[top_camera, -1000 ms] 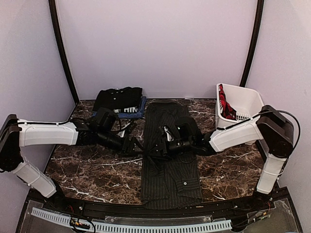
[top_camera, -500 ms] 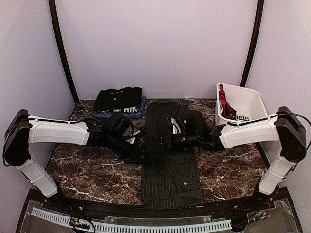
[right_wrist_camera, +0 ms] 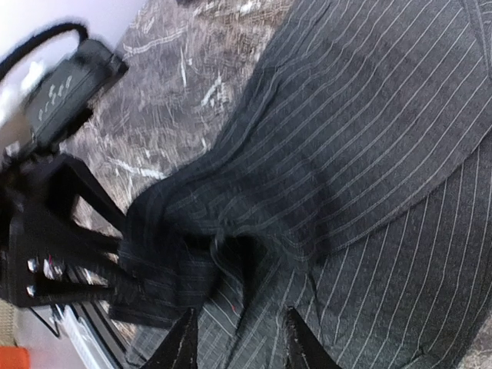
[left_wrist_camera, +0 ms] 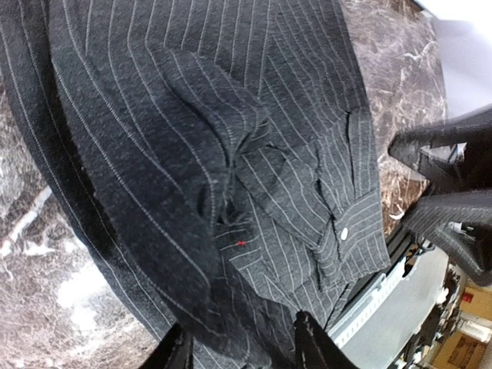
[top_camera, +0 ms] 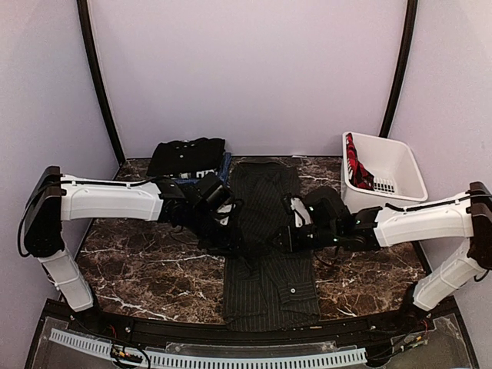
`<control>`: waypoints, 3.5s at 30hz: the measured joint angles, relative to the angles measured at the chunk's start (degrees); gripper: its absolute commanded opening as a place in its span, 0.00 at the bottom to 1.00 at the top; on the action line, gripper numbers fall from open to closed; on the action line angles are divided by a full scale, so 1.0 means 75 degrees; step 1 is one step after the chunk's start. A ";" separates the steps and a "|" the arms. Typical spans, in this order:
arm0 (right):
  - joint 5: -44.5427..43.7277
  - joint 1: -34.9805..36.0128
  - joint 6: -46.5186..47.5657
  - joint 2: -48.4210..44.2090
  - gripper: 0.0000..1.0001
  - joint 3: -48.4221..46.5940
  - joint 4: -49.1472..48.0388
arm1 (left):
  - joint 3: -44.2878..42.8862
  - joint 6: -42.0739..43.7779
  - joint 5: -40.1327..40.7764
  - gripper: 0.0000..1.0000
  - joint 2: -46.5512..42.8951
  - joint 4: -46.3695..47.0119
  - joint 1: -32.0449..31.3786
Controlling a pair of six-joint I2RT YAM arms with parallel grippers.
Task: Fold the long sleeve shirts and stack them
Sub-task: Adjust the sleeve at the center of the board.
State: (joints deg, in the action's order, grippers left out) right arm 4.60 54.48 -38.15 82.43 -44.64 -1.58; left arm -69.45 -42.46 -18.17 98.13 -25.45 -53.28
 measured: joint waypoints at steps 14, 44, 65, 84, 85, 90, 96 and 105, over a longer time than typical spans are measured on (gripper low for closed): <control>0.0009 0.0769 0.0294 0.1364 0.36 0.0047 -0.0023 | -0.0548 -0.0157 -0.0035 0.00 0.0204 -0.0807 -0.0055; 0.0329 0.0927 0.0163 0.2081 0.00 -0.0425 -0.0670 | -0.0682 -0.0545 -0.0650 0.00 -0.0032 -0.0300 0.0061; -0.0233 0.0941 0.0886 0.0291 0.00 -0.2034 0.4587 | 0.0085 -0.0370 -0.1533 0.00 -0.0166 -0.0102 0.0090; 0.0997 0.1154 0.0866 0.1172 0.35 -0.2363 0.4570 | 0.2025 -0.0504 -0.2168 0.21 0.0023 0.1262 0.0090; 0.0997 0.1154 0.0845 0.1172 0.33 -0.2363 0.4540 | 0.2037 -0.0510 -0.2189 0.23 0.0023 0.1285 0.0090; 0.1008 0.1154 0.0659 0.1172 0.30 -0.2276 0.4132 | 0.2066 -0.0481 -0.2229 0.19 -0.0047 0.1355 0.0090; 0.0720 0.1110 0.0414 0.1189 0.44 -0.1990 0.3570 | 0.2066 -0.0358 -0.2238 0.09 -0.0128 0.1352 0.0090; 0.0874 0.0600 -0.0079 0.1309 0.48 -0.0761 0.2098 | 0.2037 -0.0198 -0.2259 0.08 -0.0128 0.1276 0.0090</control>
State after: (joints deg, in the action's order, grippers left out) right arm 11.16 58.98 -38.74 92.25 -50.35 14.15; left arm -54.17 -43.94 -35.11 97.17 -15.88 -52.60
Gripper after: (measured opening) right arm 0.467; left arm 0.081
